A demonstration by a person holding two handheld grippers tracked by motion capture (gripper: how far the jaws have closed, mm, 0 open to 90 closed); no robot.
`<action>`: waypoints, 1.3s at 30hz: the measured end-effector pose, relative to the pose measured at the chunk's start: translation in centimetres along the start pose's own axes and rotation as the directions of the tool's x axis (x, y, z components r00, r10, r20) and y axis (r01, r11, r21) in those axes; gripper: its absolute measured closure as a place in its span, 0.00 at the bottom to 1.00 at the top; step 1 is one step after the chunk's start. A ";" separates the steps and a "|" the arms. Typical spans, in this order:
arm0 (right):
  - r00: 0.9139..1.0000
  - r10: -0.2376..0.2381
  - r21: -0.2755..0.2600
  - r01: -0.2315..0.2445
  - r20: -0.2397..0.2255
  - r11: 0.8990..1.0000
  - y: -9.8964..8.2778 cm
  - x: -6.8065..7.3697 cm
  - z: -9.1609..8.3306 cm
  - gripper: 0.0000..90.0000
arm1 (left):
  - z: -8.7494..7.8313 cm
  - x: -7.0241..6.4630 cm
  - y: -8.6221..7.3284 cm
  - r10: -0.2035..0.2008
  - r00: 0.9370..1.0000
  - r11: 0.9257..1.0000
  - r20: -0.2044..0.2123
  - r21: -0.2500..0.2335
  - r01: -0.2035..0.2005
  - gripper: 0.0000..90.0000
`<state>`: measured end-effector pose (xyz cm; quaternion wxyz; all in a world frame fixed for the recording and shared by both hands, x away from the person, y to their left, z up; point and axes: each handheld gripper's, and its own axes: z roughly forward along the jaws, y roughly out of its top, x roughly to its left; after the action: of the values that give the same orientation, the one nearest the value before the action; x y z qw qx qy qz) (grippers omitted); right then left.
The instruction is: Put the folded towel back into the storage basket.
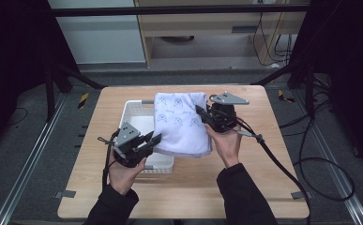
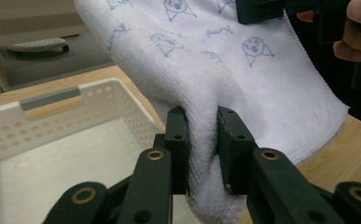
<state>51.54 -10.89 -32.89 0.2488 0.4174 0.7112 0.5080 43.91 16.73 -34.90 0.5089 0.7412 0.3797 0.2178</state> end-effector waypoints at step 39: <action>0.997 -0.023 0.040 0.026 -0.077 0.999 1.4 6.4 8.7 0.84 | -3.2 8.5 -2.8 -0.095 0.989 0.994 -0.114 0.039 0.100 0.83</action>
<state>55.45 -0.79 -34.28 0.2191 0.3936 0.7356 0.5060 45.97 25.81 -36.81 0.4803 0.7195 0.4481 0.2254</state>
